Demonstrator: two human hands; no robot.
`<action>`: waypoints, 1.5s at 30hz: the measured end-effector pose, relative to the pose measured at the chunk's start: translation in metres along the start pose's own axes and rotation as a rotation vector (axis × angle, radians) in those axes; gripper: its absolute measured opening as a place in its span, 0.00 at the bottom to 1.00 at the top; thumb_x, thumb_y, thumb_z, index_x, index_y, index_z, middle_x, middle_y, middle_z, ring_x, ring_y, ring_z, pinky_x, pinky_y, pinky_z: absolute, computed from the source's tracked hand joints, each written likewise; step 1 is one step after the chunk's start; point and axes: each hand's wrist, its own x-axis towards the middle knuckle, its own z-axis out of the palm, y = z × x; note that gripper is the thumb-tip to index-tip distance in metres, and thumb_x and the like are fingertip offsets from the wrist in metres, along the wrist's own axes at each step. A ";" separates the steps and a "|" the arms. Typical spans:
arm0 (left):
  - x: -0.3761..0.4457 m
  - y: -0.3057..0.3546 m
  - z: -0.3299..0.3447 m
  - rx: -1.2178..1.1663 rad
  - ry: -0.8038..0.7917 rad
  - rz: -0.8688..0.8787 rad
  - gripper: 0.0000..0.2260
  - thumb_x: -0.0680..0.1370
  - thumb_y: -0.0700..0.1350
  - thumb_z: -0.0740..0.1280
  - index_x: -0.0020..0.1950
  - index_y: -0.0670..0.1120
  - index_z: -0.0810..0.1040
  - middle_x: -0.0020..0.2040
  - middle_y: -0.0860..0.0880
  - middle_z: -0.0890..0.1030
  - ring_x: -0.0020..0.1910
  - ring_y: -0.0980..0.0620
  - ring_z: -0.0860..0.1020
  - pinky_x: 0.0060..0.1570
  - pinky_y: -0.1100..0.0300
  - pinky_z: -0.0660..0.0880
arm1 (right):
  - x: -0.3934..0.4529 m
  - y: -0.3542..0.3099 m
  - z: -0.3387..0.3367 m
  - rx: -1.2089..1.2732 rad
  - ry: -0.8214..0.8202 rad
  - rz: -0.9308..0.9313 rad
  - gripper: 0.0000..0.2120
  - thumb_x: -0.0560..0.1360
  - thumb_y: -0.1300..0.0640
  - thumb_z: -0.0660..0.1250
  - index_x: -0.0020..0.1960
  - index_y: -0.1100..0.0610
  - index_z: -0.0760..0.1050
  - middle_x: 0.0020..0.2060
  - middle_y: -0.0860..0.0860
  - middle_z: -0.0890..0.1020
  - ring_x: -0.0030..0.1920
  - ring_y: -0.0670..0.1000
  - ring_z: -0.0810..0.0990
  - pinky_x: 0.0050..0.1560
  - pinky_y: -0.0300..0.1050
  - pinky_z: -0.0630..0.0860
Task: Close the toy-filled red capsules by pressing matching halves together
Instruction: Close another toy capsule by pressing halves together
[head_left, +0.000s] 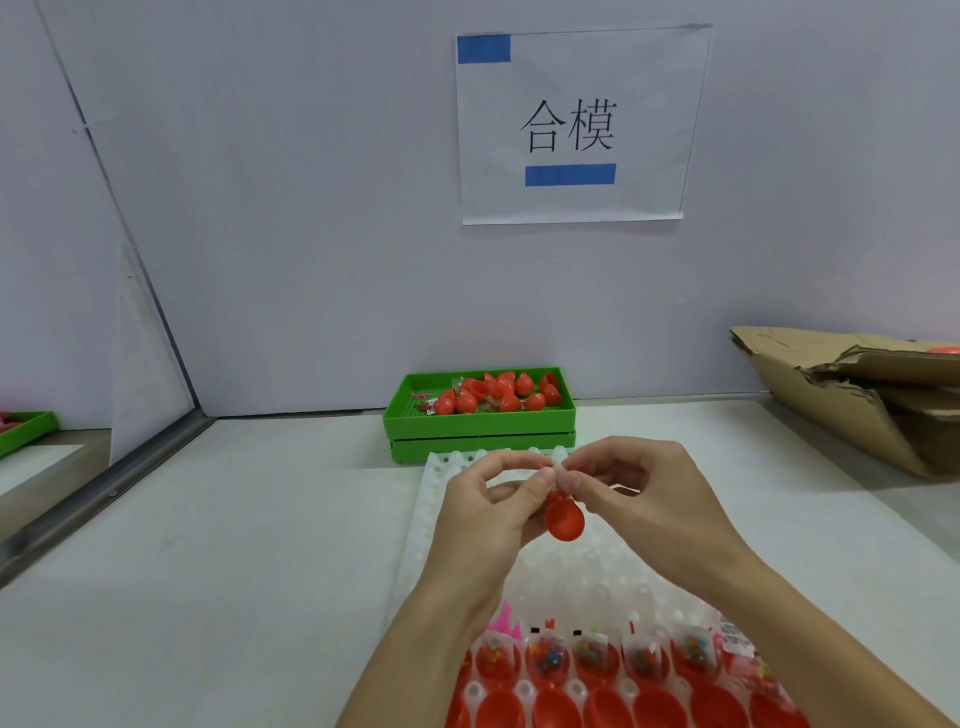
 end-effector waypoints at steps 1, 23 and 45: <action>0.000 0.000 0.000 -0.006 0.002 -0.002 0.05 0.78 0.39 0.70 0.53 0.42 0.81 0.43 0.40 0.86 0.47 0.44 0.86 0.52 0.51 0.82 | 0.000 0.000 0.000 -0.002 0.004 0.010 0.01 0.74 0.57 0.75 0.44 0.52 0.85 0.37 0.46 0.86 0.41 0.46 0.85 0.46 0.44 0.82; -0.003 0.003 0.000 0.023 0.032 -0.012 0.04 0.77 0.38 0.71 0.51 0.40 0.80 0.42 0.40 0.86 0.45 0.44 0.86 0.49 0.53 0.83 | -0.003 -0.003 0.006 -0.035 0.003 -0.031 0.03 0.75 0.58 0.74 0.43 0.51 0.84 0.36 0.46 0.86 0.41 0.45 0.85 0.46 0.43 0.82; -0.004 0.005 0.002 0.030 0.030 0.037 0.03 0.78 0.40 0.70 0.51 0.43 0.81 0.42 0.43 0.86 0.45 0.47 0.86 0.49 0.55 0.82 | -0.003 -0.003 0.006 -0.074 0.059 -0.130 0.08 0.70 0.64 0.78 0.44 0.51 0.86 0.35 0.45 0.85 0.39 0.47 0.83 0.44 0.45 0.82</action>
